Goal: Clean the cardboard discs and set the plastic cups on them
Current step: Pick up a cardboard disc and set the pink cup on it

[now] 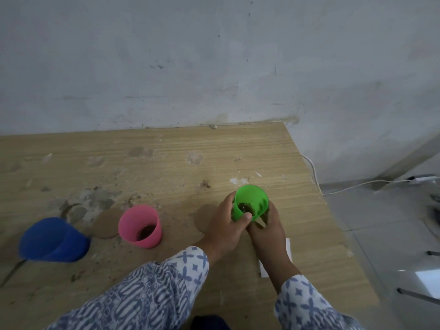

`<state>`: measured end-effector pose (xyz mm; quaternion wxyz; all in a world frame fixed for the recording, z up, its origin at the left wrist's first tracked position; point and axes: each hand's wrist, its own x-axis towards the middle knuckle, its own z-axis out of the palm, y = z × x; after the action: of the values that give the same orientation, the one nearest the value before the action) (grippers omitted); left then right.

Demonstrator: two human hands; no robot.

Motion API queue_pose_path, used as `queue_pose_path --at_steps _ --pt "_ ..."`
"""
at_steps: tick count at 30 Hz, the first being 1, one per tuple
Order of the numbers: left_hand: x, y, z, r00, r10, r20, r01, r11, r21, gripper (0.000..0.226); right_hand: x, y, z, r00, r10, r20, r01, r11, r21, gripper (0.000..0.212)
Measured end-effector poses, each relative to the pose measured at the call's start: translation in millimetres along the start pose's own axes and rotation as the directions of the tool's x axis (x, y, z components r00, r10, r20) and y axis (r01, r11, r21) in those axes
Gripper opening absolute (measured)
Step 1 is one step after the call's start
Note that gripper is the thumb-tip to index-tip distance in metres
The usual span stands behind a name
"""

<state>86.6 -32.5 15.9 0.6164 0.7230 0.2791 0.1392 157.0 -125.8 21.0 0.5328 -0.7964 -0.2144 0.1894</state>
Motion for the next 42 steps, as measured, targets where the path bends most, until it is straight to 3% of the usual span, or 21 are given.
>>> queue_pose_path --at_steps 12,30,33,38,42 --pt "-35 -10 -52 0.981 -0.018 -0.194 0.013 1.000 -0.028 0.046 -10 -19 44 0.972 -0.074 0.223 0.081 0.996 -0.023 0.045" --pt "-40 -19 -55 0.971 -0.116 -0.211 0.116 0.993 -0.013 0.046 -10 -12 58 0.968 -0.087 0.237 0.109 0.991 -0.083 0.050" --pt "-42 -18 -54 0.969 -0.118 -0.217 0.120 0.993 -0.008 0.061 -10 -11 59 0.972 -0.078 0.222 0.105 0.988 -0.116 0.048" --pt "-47 -9 -57 0.953 -0.097 -0.287 0.125 0.989 0.078 0.073 -14 -16 54 0.975 -0.016 0.221 0.060 0.980 -0.192 0.080" --pt "-48 -4 -61 0.942 -0.046 -0.333 0.090 0.989 0.119 0.071 -15 -26 44 0.972 -0.106 0.209 0.163 0.947 -0.276 0.082"
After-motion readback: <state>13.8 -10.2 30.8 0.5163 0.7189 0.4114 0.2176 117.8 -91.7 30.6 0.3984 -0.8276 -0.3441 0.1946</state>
